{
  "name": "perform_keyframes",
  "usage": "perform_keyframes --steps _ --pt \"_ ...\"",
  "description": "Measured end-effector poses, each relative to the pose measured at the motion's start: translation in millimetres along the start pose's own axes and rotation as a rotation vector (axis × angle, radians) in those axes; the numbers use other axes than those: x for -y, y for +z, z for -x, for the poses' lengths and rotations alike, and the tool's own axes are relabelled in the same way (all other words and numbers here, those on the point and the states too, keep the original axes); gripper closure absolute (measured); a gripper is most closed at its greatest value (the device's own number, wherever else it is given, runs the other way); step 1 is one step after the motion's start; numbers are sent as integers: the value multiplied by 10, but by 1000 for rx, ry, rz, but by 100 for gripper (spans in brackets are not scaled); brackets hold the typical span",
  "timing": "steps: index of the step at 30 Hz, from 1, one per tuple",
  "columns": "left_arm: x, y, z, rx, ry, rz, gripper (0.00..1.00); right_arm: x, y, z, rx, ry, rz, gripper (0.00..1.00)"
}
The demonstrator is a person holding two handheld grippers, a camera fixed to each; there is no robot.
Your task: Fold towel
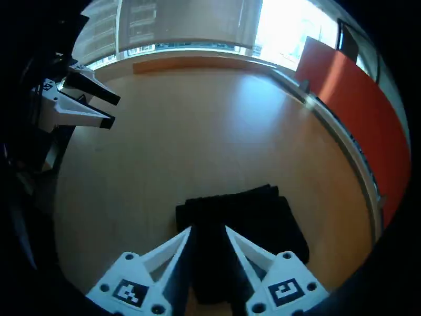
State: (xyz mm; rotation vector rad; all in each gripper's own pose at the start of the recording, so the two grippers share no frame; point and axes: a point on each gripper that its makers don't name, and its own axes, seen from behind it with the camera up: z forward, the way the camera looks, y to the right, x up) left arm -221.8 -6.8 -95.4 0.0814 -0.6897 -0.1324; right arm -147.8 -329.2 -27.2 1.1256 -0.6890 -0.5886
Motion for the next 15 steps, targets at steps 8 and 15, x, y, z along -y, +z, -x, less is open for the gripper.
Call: perform_keyframes --steps 8,15 --pt "-13 12 -20 0 11 3 10 -70 -158 8 -34 69 22 39" --pt "-33 16 -31 0 14 5 10 -80 -259 213 -27 119 52 39"
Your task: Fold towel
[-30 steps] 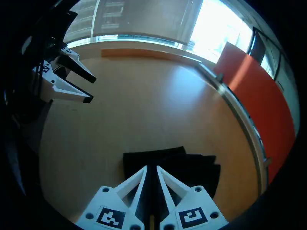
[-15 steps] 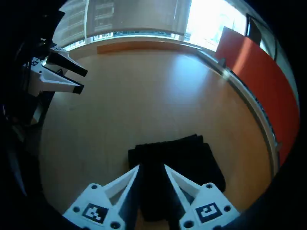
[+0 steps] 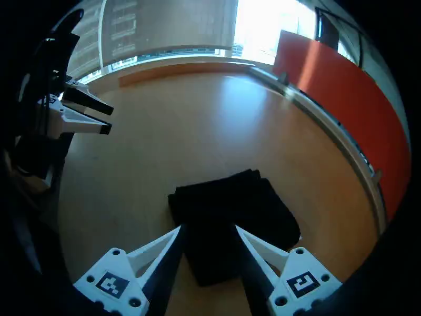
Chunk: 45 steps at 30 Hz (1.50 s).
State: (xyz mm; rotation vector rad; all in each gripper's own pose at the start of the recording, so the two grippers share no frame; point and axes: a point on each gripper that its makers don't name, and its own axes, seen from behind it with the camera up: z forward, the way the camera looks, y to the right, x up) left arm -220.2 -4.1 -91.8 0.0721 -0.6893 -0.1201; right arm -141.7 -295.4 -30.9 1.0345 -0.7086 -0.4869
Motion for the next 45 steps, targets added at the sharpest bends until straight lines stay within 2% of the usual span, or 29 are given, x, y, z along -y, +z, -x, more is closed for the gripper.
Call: perform_keyframes --steps 8,14,27,31,37,45 --pt "-23 4 3 1 5 1 10 4 -100 386 32 76 31 39" --pt "-54 12 7 3 5 5 10 26 -149 574 50 115 45 39" --pt "-118 22 41 8 6 10 10 77 -62 792 77 172 64 39" --pt "-121 22 43 8 6 9 10 58 -49 823 77 202 77 49" --pt "-116 22 39 8 7 8 10 81 -40 849 71 245 75 76" --pt "-126 25 42 10 10 10 10 83 -45 862 62 257 89 95"
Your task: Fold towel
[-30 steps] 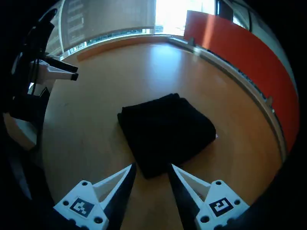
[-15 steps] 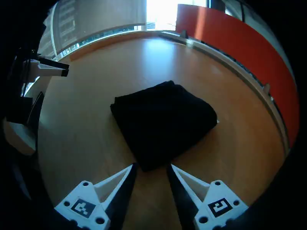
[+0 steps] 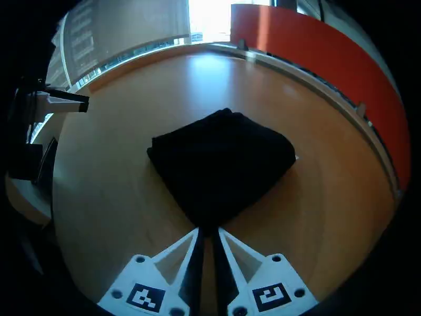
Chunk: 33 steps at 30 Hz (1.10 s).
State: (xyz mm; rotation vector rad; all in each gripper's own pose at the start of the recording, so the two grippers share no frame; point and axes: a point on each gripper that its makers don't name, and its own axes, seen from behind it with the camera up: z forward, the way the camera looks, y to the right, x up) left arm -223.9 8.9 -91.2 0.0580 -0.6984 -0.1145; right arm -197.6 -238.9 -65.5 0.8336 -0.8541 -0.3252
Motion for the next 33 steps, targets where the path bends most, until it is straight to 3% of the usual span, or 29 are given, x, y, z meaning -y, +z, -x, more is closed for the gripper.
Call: perform_keyframes --steps 11,27,33 --pt "-10 -12 -36 -7 -1 4 10 -60 -171 -276 -45 -27 23 96" --pt "-117 -155 -249 -44 13 33 10 -315 -843 -1331 -196 -91 90 96" --pt "-168 -217 -326 -63 20 41 10 -393 -1118 -1568 -241 -88 103 96"
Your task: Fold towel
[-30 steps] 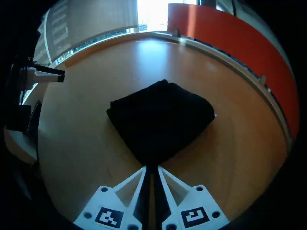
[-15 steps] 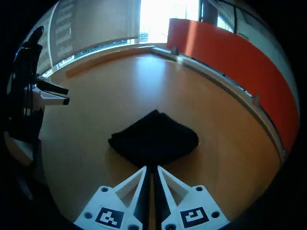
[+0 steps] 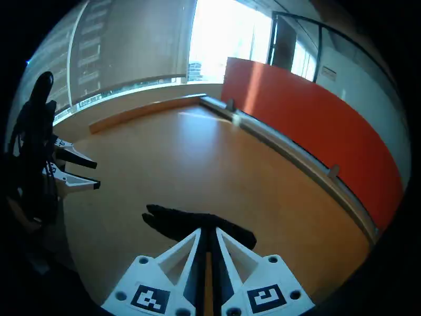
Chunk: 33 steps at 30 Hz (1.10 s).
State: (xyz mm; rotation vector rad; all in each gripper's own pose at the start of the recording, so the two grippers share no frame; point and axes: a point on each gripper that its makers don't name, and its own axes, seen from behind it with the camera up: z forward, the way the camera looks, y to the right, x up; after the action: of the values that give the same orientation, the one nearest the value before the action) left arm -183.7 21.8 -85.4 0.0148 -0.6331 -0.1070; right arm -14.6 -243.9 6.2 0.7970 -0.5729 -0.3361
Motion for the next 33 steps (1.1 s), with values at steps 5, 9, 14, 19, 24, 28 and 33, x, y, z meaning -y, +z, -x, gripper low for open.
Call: perform_keyframes --steps 5,9,14,19,24,28,33 --pt "-29 -40 -27 -8 -5 6 10 -152 -169 -82 -12 -3 26 96" --pt "-37 -60 -40 -11 -8 9 10 -310 -326 -71 -10 -7 51 96" --pt "-52 -85 -49 -16 -8 11 10 -548 -529 -43 -11 0 84 96" --pt "-72 -111 -53 -17 -3 12 10 -815 -728 19 -11 11 115 96" --pt "-76 -133 -64 -17 2 7 10 -1106 -927 108 -7 22 144 96" --pt "-74 -143 -78 -20 -5 0 10 -1357 -1092 185 0 27 166 96" --pt "-73 -152 -110 -22 -15 -8 10 -1681 -1292 268 4 33 184 96"
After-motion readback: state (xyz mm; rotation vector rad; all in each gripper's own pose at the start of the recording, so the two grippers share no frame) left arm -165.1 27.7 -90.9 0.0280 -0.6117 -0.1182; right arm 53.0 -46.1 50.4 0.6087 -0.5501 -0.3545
